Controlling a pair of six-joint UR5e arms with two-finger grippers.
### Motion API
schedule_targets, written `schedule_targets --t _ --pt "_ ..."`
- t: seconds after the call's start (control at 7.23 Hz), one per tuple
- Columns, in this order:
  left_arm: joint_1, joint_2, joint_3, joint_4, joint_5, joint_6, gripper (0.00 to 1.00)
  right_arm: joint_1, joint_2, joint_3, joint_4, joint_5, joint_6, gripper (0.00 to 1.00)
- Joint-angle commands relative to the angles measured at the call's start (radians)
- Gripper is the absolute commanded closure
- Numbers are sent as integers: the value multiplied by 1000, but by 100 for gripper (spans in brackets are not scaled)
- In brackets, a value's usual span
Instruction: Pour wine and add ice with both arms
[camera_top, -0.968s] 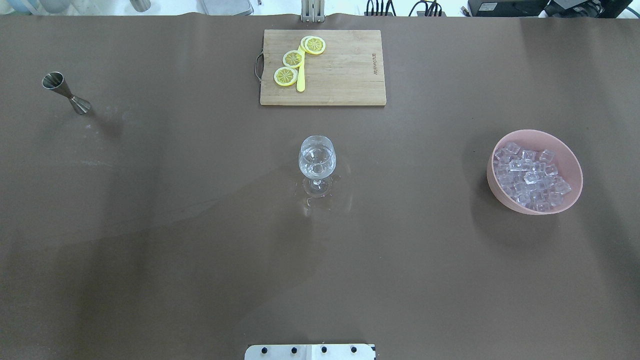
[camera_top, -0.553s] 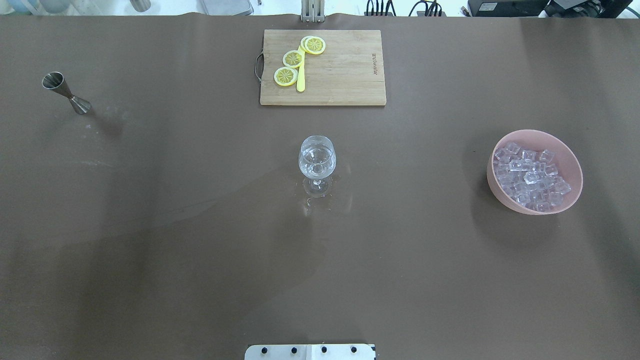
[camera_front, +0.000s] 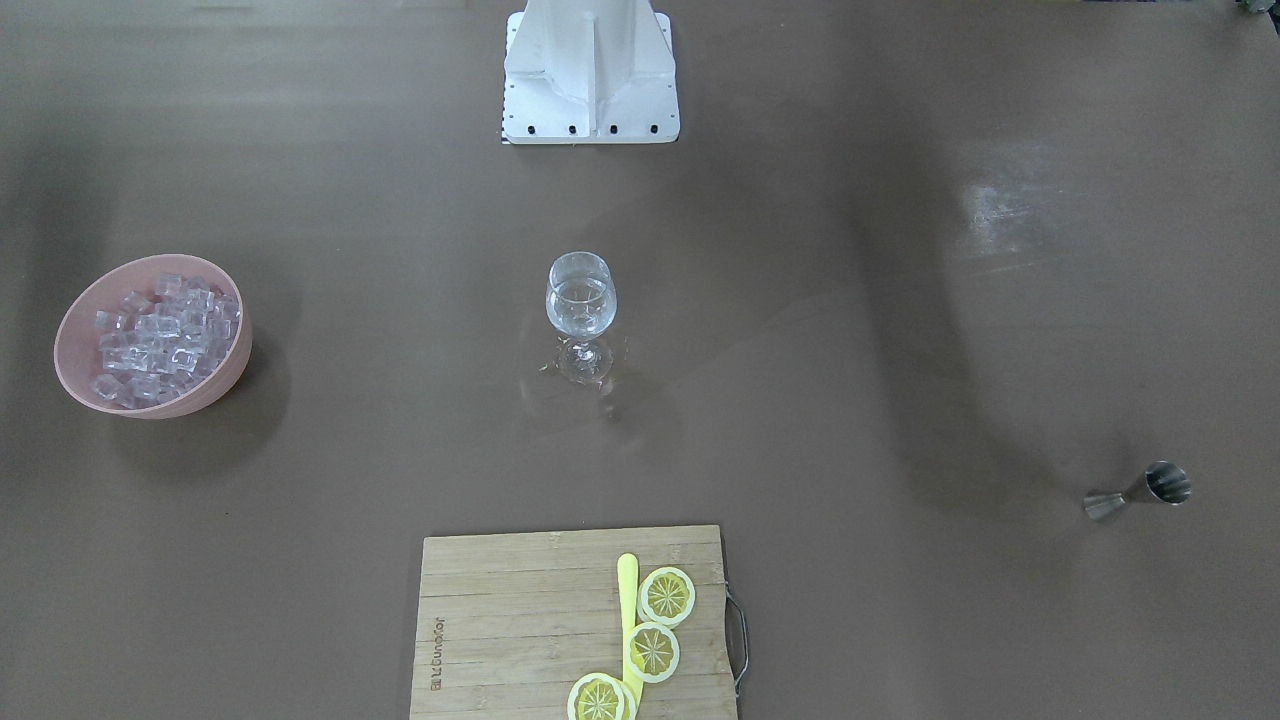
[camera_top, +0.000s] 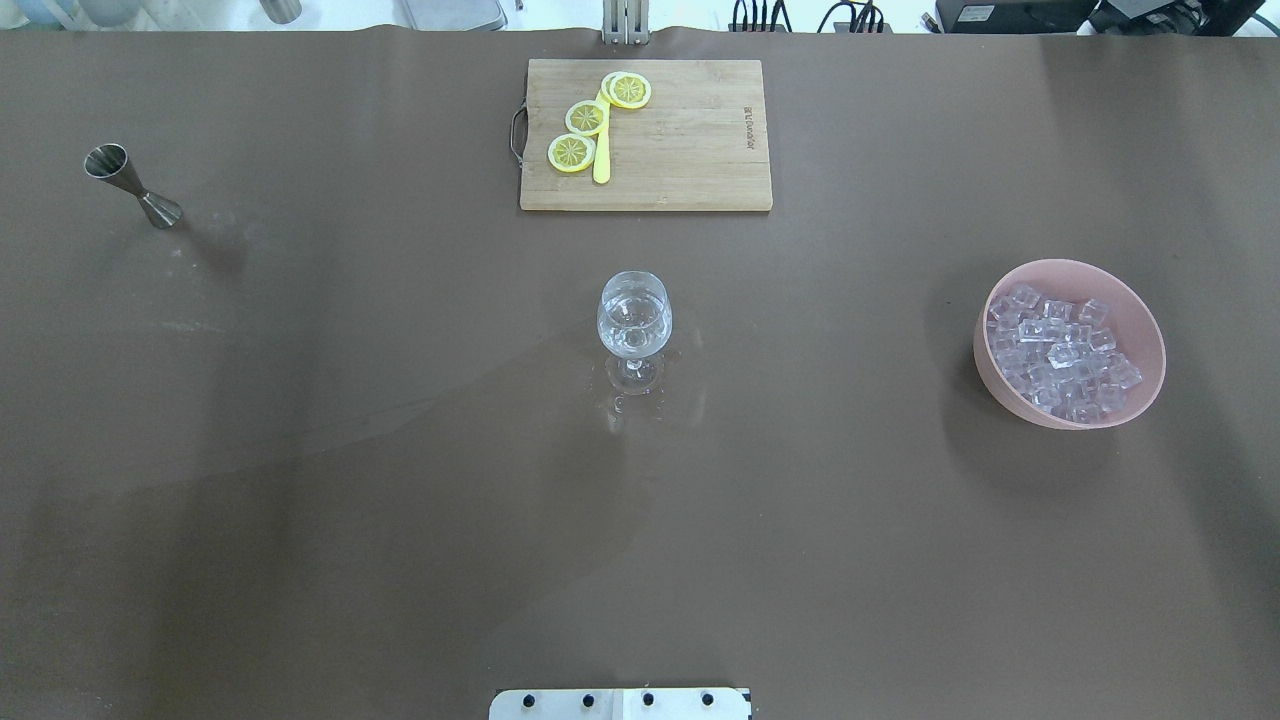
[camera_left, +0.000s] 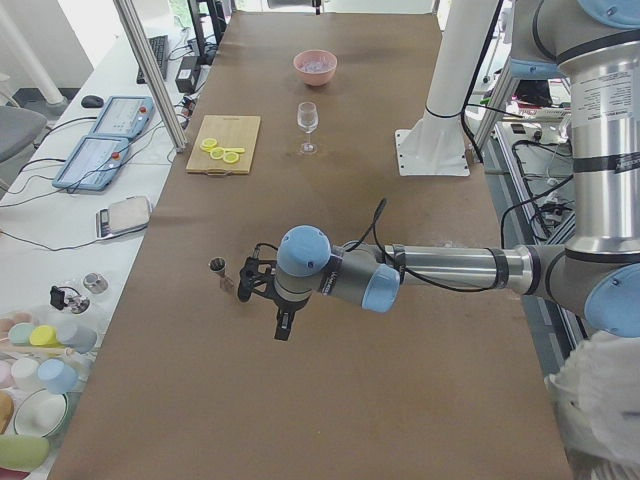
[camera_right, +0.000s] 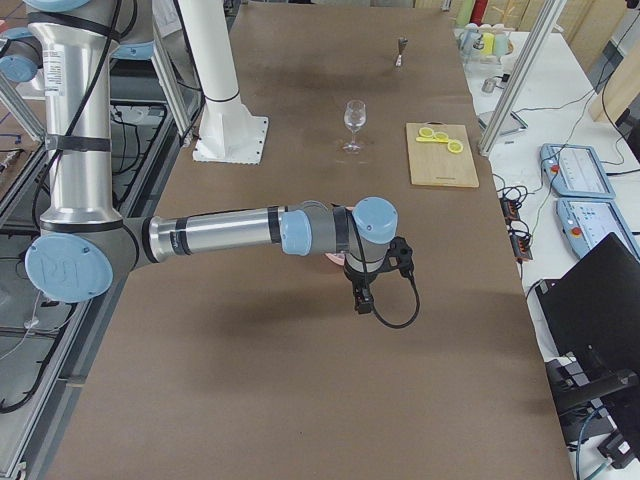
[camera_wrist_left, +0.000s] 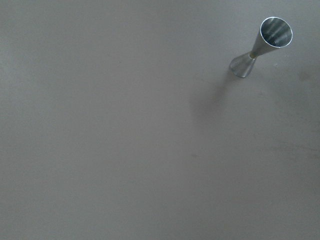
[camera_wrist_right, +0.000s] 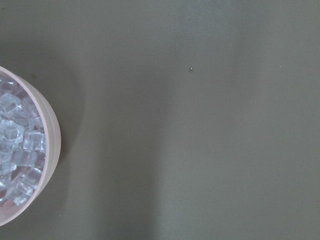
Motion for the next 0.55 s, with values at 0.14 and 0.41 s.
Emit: schedule_targets --t 0.14,0.41 --pt "0 -6 67 -139 0 0 1 0 -5 0 1 4 0 0" --pt "0 17 65 -287 -5 2 1 0 7 11 1 2 2 0"
